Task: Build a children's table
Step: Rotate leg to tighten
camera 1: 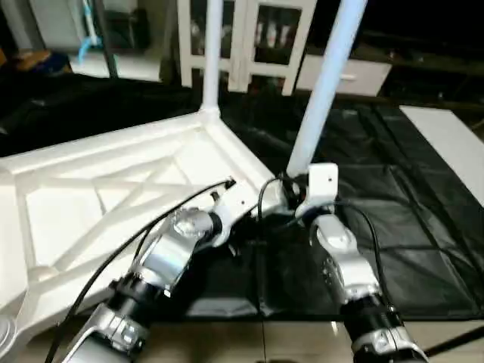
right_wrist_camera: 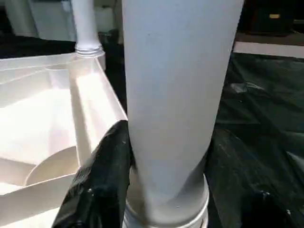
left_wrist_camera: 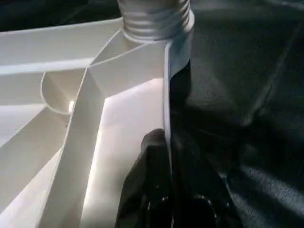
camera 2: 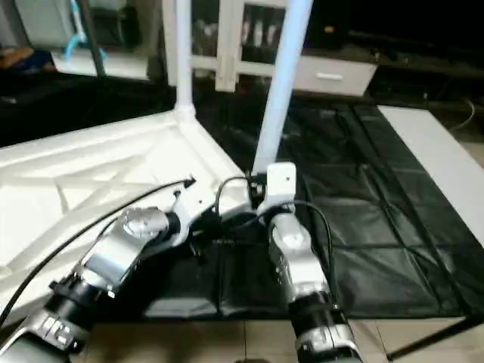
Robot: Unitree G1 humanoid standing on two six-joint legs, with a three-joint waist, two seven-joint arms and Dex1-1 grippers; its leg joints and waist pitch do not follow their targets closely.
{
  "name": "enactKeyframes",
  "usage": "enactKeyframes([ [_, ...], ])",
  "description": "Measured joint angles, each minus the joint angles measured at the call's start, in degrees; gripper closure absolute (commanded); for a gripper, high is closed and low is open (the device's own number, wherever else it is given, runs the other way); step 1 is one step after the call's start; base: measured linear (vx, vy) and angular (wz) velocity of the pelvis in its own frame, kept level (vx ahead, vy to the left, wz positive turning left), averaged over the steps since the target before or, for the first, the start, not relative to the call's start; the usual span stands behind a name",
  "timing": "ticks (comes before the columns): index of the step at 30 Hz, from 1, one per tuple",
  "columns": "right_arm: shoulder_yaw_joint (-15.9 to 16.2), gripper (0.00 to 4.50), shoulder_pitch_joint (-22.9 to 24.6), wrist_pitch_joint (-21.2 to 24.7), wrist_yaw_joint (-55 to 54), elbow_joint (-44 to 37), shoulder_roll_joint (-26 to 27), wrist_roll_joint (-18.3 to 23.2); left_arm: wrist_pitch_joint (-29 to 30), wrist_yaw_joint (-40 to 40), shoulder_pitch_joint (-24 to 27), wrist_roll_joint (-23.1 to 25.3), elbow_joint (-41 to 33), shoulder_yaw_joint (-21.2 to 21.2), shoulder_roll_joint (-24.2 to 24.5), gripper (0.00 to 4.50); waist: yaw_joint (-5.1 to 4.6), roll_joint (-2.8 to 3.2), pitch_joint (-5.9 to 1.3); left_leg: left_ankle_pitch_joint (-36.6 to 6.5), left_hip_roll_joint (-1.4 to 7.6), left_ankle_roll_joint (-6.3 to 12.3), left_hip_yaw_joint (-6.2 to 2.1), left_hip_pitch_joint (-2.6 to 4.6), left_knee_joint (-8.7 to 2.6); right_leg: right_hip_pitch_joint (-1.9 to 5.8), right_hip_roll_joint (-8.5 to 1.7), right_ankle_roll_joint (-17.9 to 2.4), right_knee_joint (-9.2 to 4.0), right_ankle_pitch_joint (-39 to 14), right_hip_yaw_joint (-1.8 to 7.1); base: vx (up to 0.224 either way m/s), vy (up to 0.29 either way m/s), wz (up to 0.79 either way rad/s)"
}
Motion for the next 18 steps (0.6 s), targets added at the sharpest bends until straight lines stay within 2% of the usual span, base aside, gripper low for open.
enactKeyframes([
  [1,0.01,2.05,0.37,0.16,1.41,-0.57,-0.67,0.13,-0.17,-0.31,0.00,-0.06,-0.09,-0.09,0.15,4.50,0.07,0.00,0.00,0.00,0.00,0.00,0.01,-0.01,-0.01,0.00,0.00,-0.08,0.01,0.07,0.01,0.000,0.000,0.00],
  [4,0.57,1.88,2.43,1.24,3.81,-3.00,-2.09,0.07,-0.61,-1.13,0.02,-0.24,-0.55,-0.44,1.07,4.50,0.59,0.00,0.01,0.00,0.03,0.00,0.07,-0.04,-0.02,-0.02,0.00,-0.14,0.08,1.01,0.04,0.000,0.000,0.00],
  [7,1.39,1.52,3.82,1.44,6.69,-5.34,-3.88,0.46,-2.78,-3.31,0.58,-0.72,-1.34,-0.48,3.19,4.50,1.20,0.06,0.05,0.00,0.10,-0.01,0.07,-0.02,-0.33,-0.18,0.07,-0.01,0.12,1.11,-0.03,0.000,0.000,0.00],
  [9,2.21,1.49,3.88,1.39,9.17,-6.16,-5.36,0.90,-3.80,-4.84,1.03,-0.98,-1.98,-0.48,4.54,4.50,1.38,0.10,0.07,0.00,0.16,-0.02,0.07,-0.01,-0.40,-0.21,0.12,0.00,0.16,1.12,-0.09,0.000,0.000,0.00],
  [12,5.39,1.49,4.11,0.52,19.98,-7.38,-12.55,0.94,-8.70,-11.04,3.54,-2.48,-4.79,-1.14,9.25,4.50,1.63,0.27,0.08,0.00,0.19,-0.03,0.08,0.01,-0.48,-0.17,0.13,-0.09,0.16,1.16,-0.09,0.000,0.000,0.00],
  [14,5.75,1.49,5.41,1.16,30.51,-9.57,-15.99,3.94,-11.03,-15.81,5.06,-4.28,-6.78,-1.15,12.62,4.50,2.01,0.29,0.08,0.00,0.23,-0.03,0.11,0.00,-0.50,-0.15,0.13,-0.08,0.15,1.00,-0.10,0.000,0.000,0.00],
  [16,5.64,1.49,6.47,3.75,40.52,-11.07,-19.61,8.24,-11.76,-19.66,6.00,-5.87,-8.32,-1.19,14.34,4.50,2.68,0.31,0.09,-0.10,0.20,0.14,0.27,-0.03,-0.48,-0.10,0.06,-0.16,0.02,0.91,-0.05,0.000,0.000,0.00],
  [18,5.35,1.49,6.42,4.87,44.36,-11.27,-20.97,9.83,-11.75,-20.86,6.04,-6.23,-8.52,-1.16,14.70,4.50,2.87,0.29,0.09,-0.17,0.16,0.25,0.38,-0.03,-0.40,-0.08,0.00,-0.19,0.02,0.91,0.00,0.000,0.000,0.00],
])
